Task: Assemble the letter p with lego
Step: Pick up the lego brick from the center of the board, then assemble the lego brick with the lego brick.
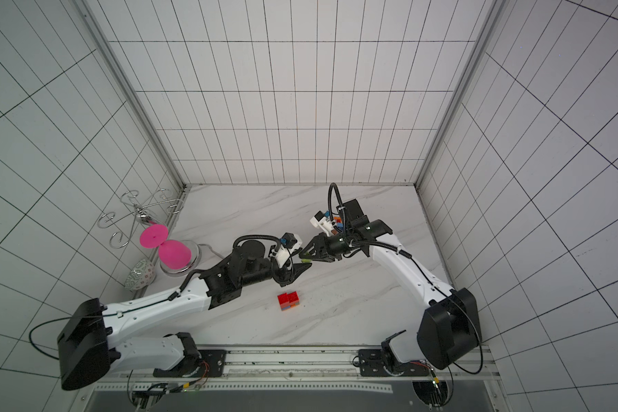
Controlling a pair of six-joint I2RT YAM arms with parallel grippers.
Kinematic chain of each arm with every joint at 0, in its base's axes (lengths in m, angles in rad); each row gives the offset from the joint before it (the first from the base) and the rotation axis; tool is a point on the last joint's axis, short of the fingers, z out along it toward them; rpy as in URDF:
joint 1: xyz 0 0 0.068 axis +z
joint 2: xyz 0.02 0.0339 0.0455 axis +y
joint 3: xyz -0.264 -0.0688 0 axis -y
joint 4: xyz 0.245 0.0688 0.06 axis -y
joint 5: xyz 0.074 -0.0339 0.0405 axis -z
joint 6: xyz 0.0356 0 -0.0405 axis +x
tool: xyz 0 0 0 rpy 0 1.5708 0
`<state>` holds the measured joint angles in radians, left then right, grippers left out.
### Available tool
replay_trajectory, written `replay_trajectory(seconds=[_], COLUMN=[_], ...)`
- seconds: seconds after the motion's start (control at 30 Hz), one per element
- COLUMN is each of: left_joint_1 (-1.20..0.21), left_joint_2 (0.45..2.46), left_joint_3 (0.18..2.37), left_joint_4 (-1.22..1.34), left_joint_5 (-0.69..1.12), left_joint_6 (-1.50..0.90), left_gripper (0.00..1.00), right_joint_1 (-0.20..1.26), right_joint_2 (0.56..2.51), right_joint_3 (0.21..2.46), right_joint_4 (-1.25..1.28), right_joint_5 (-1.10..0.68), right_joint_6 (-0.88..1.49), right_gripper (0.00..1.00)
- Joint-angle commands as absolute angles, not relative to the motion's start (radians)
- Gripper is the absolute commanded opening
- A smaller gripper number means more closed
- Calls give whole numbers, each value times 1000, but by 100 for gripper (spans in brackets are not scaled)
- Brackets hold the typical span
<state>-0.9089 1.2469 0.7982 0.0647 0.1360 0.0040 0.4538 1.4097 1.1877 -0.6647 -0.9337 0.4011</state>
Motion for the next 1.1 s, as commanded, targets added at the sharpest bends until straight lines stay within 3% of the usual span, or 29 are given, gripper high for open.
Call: replay_trajectory(seconds=[0.0,0.13,0.4,0.7,0.87,1.07], left_joint_1=[-911,-890,-643,-464,-383,-379], left_joint_2=[1183,1060,902,1007,990,948], left_joint_3=[807,713,490,385,342,332], left_joint_4=[24,5,-25,111,137,126], left_joint_5=[-30,-199,-161,18,61,45], left_joint_6=[-57,-185,-440,-555,-603,-603], left_gripper=[80,98,98,98,98,98], right_joint_1=[473,534,785,1066,1176,1244], right_joint_2=[1378,1348,1328,1418,1508,1587], right_joint_3=[1179,1096,1015,1064,1143,1208], right_joint_4=[-667,-592,-519,-550,-624,-640], right_joint_5=[-828,-699,-279,103,248,312], right_joint_6=[389,422,477,569,605,635], right_gripper=[16,16,16,16,16,15])
